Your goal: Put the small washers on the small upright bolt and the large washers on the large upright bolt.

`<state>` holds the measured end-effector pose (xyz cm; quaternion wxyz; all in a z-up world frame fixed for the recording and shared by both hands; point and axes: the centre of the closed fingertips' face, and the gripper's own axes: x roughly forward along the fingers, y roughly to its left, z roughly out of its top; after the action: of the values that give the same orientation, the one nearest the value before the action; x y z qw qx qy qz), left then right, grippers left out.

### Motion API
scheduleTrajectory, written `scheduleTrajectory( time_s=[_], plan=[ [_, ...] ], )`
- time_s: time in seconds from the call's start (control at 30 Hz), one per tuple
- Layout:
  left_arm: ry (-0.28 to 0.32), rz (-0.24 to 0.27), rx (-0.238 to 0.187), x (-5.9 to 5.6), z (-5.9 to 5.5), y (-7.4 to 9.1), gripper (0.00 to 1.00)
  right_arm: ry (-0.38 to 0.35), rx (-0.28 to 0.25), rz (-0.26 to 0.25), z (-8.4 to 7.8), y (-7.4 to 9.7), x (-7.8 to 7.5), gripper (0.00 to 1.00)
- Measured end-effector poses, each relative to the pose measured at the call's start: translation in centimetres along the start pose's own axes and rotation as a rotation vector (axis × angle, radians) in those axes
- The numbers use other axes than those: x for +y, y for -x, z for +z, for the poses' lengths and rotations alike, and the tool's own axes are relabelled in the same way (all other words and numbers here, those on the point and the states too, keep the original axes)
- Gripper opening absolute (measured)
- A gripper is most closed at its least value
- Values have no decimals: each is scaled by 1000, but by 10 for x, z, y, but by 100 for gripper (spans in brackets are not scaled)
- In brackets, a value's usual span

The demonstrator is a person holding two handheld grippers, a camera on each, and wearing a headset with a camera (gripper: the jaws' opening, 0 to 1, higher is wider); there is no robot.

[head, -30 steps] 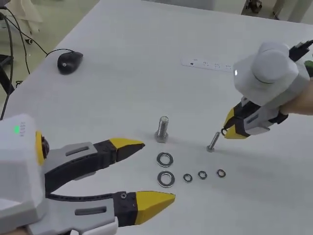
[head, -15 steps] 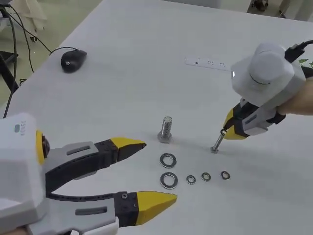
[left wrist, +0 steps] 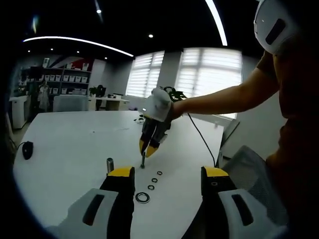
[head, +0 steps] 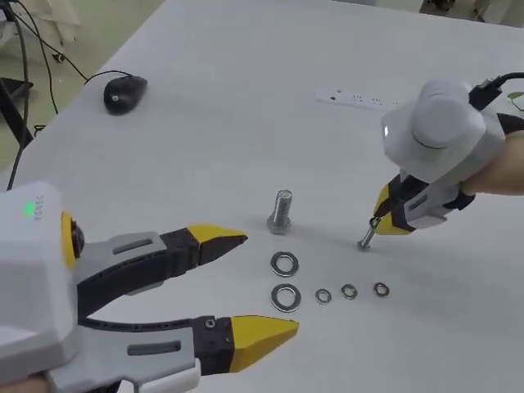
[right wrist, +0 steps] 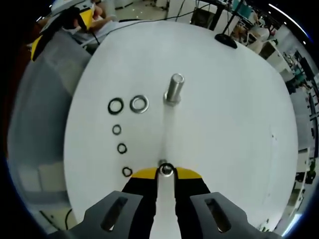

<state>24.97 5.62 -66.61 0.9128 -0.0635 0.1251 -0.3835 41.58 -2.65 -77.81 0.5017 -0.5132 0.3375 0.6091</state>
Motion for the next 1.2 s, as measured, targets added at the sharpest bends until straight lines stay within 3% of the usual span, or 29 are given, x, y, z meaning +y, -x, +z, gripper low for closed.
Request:
scheduleTrajectory(
  time_s=[0.33,0.6,0.93,1.2],
  plan=[
    [8,5,6,4,-2,0,53,23,5,2,-10,-29,-3,12],
    [14,10,7,6,-4,0,53,16,3,10,-13,-37,0,13],
    [11,15,11,6,-4,2,52,10,-1,5,-13,-37,3,17],
    [-1,11,14,2,-2,4,52,-20,-12,-15,-15,-21,5,17]
  ],
)
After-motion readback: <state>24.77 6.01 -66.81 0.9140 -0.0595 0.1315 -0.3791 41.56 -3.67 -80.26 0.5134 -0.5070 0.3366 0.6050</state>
